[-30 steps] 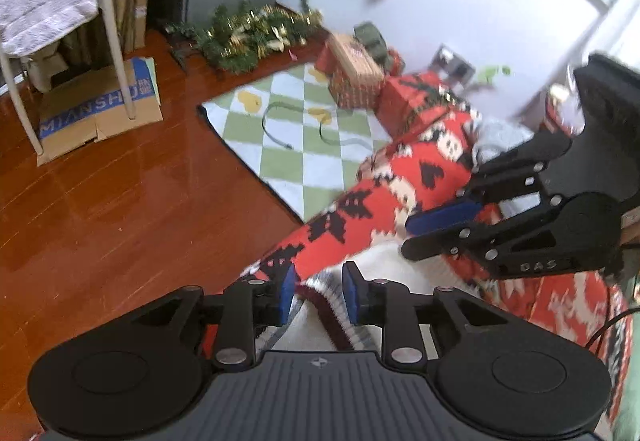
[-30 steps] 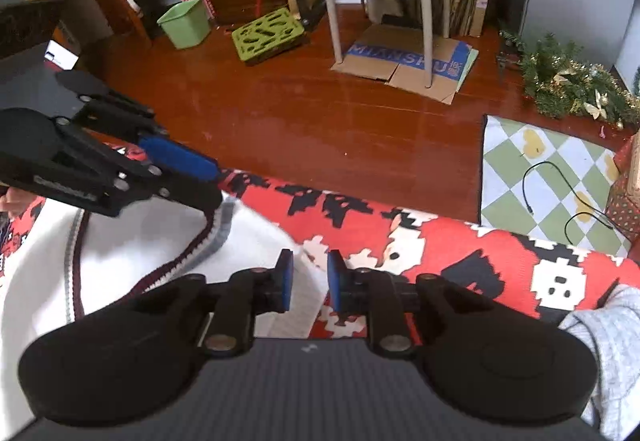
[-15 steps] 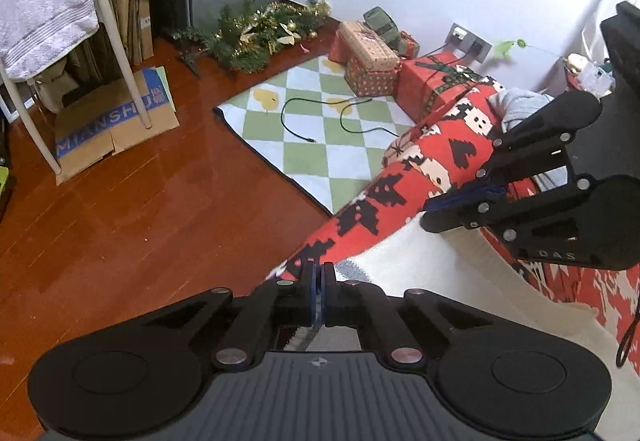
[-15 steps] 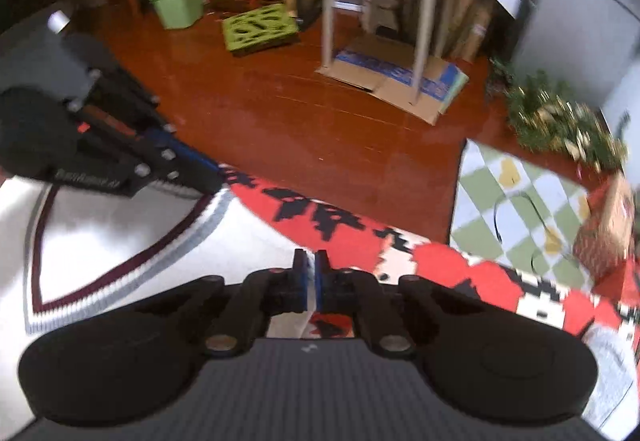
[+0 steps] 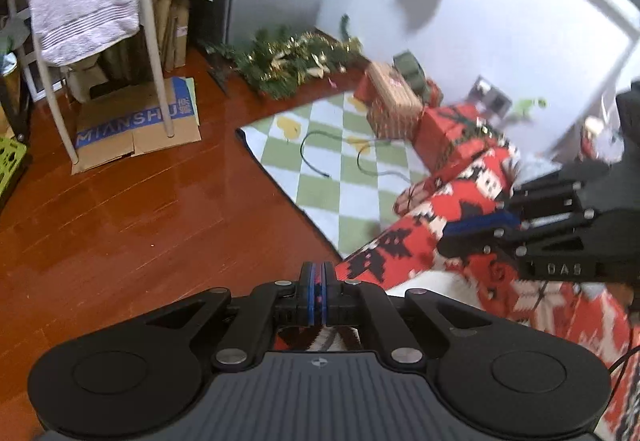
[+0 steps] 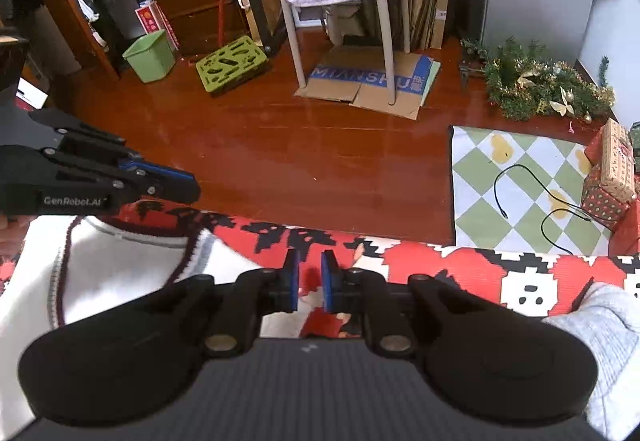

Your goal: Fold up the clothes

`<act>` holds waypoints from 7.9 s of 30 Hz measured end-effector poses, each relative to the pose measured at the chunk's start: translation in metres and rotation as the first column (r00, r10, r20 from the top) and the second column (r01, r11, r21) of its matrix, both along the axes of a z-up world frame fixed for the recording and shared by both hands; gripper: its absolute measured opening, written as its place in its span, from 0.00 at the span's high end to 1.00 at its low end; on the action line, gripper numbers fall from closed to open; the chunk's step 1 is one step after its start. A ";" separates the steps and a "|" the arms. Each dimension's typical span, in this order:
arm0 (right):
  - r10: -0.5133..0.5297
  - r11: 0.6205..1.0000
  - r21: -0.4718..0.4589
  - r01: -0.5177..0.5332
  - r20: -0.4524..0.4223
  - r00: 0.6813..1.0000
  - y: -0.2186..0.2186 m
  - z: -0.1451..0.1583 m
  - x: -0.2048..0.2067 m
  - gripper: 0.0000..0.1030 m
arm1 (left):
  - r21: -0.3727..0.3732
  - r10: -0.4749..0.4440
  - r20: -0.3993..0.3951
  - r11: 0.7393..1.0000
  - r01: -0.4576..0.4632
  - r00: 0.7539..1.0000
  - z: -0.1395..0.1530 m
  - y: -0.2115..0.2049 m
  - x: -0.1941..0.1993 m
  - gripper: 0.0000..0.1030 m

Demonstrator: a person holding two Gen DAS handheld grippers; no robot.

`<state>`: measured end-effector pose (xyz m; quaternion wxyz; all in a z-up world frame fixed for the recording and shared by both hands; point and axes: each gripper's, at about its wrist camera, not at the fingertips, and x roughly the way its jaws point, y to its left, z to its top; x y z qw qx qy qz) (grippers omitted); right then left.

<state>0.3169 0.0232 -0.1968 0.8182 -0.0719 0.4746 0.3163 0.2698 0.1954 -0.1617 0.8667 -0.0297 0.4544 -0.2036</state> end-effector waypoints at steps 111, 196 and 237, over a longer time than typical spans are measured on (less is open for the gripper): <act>-0.194 0.980 -0.049 0.195 0.034 0.980 0.030 -0.008 -0.134 0.92 | -0.041 0.547 -0.079 0.833 -0.551 0.833 -0.019 0.096 -0.217 0.97; -0.218 0.976 -0.011 0.219 0.034 0.975 0.031 0.012 -0.047 0.92 | -0.142 0.571 -0.052 0.808 -0.572 0.819 -0.001 0.180 -0.146 0.98; -0.079 0.996 -0.042 0.080 0.038 0.996 0.098 -0.012 -0.012 0.91 | -0.142 0.450 -0.076 0.879 -0.456 0.890 -0.029 0.151 -0.078 0.99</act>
